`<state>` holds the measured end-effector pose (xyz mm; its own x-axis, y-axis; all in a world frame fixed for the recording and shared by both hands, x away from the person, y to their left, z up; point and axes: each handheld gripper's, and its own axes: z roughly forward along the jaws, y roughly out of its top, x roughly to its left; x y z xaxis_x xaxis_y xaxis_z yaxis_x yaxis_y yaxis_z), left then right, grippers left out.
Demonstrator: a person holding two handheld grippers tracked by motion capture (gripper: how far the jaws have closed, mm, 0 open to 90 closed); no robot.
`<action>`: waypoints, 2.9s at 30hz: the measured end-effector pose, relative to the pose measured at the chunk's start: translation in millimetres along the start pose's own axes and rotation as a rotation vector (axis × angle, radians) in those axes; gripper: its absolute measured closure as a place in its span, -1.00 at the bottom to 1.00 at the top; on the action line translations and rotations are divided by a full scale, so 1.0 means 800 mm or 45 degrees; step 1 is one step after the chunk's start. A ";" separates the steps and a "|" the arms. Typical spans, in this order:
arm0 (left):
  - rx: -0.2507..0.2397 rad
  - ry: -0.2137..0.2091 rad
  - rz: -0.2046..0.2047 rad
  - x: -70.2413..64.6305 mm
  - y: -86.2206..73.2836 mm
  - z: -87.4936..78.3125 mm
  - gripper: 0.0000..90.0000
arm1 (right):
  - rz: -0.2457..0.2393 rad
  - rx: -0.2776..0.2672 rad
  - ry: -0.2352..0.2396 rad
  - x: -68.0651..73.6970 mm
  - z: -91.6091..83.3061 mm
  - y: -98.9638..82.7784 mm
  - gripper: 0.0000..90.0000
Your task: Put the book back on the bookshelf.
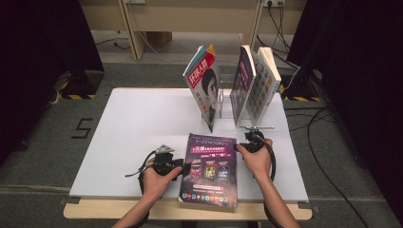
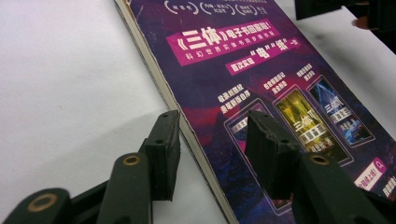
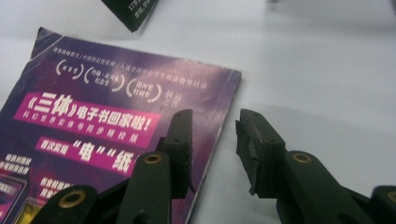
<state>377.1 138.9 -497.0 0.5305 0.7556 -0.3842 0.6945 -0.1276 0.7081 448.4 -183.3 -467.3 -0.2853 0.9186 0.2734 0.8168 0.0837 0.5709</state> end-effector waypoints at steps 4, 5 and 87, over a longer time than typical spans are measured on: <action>0.012 0.008 0.011 -0.003 0.001 0.001 0.26 | 0.007 0.001 -0.004 -0.002 0.009 0.010 0.43; 0.013 0.009 0.011 -0.003 0.001 0.001 0.27 | 0.014 0.006 0.000 -0.003 0.012 0.013 0.43; 0.041 0.099 0.092 -0.010 0.001 0.000 0.41 | 0.231 0.097 0.273 -0.018 0.018 0.020 0.69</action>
<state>373.7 132.8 -493.4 0.5412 0.7912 -0.2846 0.6718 -0.2033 0.7122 472.9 -189.7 -473.7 -0.2240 0.8195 0.5276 0.8971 -0.0381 0.4401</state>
